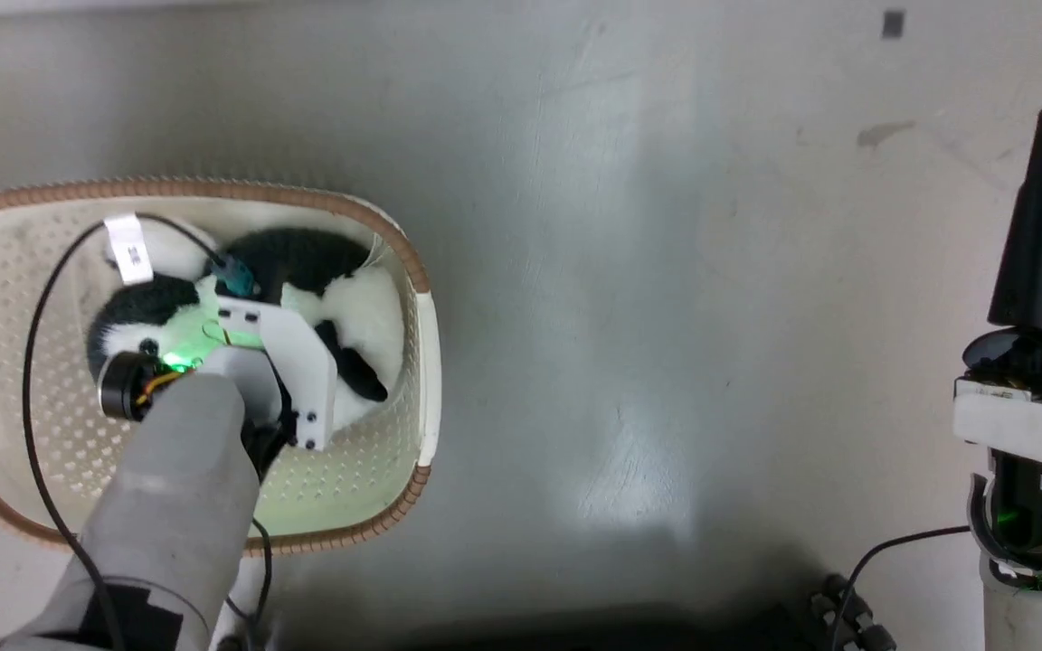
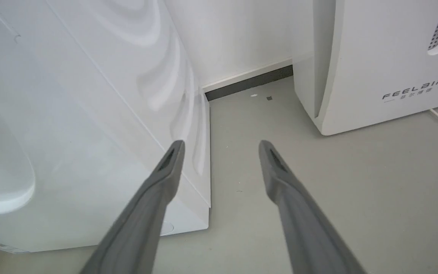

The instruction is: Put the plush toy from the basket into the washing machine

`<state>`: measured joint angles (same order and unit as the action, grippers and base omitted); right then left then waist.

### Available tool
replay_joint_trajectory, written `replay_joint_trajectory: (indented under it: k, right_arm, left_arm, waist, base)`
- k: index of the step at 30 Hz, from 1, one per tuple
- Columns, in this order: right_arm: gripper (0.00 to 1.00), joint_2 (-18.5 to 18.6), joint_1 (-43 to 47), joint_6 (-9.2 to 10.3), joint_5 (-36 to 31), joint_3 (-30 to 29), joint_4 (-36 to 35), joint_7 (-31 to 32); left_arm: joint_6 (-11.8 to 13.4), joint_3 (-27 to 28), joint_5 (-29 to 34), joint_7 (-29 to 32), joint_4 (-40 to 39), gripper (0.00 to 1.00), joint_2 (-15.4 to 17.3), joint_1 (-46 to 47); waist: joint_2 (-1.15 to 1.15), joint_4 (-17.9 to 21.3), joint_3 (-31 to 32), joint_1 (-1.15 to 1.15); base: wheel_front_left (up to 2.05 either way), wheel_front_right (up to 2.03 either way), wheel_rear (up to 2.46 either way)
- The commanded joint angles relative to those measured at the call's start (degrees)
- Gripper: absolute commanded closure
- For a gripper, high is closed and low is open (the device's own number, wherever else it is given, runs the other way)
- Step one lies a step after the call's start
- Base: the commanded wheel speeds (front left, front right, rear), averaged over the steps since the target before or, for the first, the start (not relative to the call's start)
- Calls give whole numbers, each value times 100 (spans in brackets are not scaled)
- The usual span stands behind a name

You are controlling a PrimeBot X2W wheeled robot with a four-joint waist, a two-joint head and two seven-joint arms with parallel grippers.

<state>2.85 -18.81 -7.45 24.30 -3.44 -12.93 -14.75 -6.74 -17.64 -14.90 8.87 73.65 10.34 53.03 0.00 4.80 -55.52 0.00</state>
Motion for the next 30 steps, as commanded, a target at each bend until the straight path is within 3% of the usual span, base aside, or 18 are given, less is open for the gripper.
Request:
replay_joint_trajectory:
  k: [1,11,30]
  right_arm:
    - [0,3,-31,-3,26,14,56,-25]
    - [0,3,316,-3,-123,188,411,-25]
    - [0,3,1277,-3,-165,266,861,-25]
  left_arm:
    - [-10,-12,-49,-135,31,100,22,-125]
    - [-72,-343,-236,-945,-21,100,-88,-782]
    - [-74,-948,-784,-2193,-457,100,106,-1730]
  waist:
    - [0,-31,333,0]
    - [0,-183,1661,0]
    - [0,-536,3718,0]
  base:
    - [0,0,0]
    - [0,0,0]
    - [0,0,0]
